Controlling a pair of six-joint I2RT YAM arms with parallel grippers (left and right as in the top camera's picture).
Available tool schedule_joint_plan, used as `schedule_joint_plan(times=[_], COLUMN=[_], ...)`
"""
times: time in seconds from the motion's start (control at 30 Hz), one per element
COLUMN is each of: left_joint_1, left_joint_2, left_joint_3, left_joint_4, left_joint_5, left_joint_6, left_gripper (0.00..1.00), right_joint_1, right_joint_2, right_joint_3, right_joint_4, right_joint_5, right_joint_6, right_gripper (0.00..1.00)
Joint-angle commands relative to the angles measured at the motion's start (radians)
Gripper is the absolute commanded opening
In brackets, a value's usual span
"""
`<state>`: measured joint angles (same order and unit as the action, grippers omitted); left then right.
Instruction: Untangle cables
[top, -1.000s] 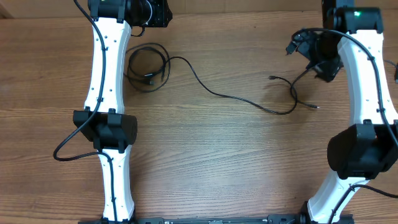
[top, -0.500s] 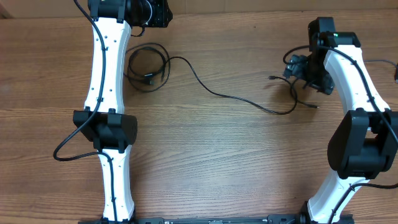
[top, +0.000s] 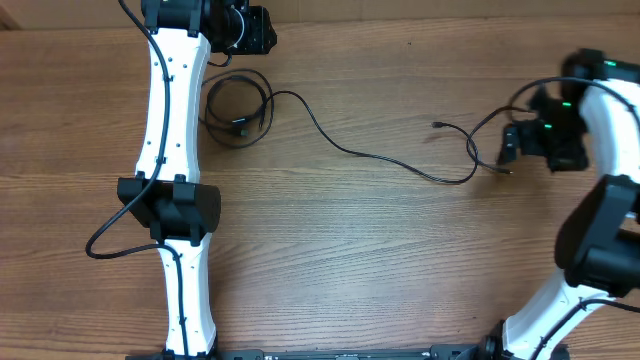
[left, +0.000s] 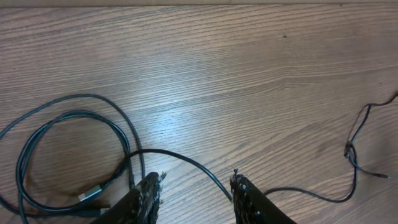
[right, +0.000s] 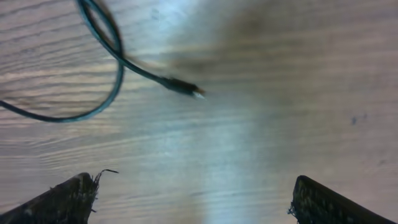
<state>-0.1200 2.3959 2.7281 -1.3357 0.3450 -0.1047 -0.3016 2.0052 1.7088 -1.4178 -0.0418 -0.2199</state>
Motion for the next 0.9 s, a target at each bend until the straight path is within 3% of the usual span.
schedule_joint_plan(times=[0.0,0.23,0.4,0.6,0.77,0.87], left_joint_1=[0.003,0.002,0.002,0.002,0.002,0.002], left_joint_2=[-0.005,-0.008,-0.008,-0.008,-0.008,-0.008], left_joint_3=[0.035,0.052,0.069,0.077,0.078,0.078], left_joint_4=[0.013,0.079,0.102,0.111,0.122,0.132], left_joint_5=[0.059,0.072,0.074,0.075,0.074,0.071], left_joint_6=[-0.016,-0.061,-0.061,-0.076,-0.076,-0.075], left_gripper=[0.40,0.45,0.46,0.46,0.47,0.47], right_joint_1=[-0.016,-0.028,-0.103,-0.260,-0.293,-0.271], right_joint_2=[-0.138,-0.518,-0.824,-0.998,-0.904,-0.800], right_joint_3=[-0.001,-0.026,-0.299,-0.741,-0.945,-0.974], right_joint_4=[0.009,0.021,0.167,0.504,0.669,0.783], right_joint_5=[-0.086,0.045,0.013,0.005,-0.177,-0.305], right_joint_6=[0.039,0.116,0.153,0.606,0.998,1.092], right_gripper=[0.99,1.00,1.00,1.00,1.00,1.00])
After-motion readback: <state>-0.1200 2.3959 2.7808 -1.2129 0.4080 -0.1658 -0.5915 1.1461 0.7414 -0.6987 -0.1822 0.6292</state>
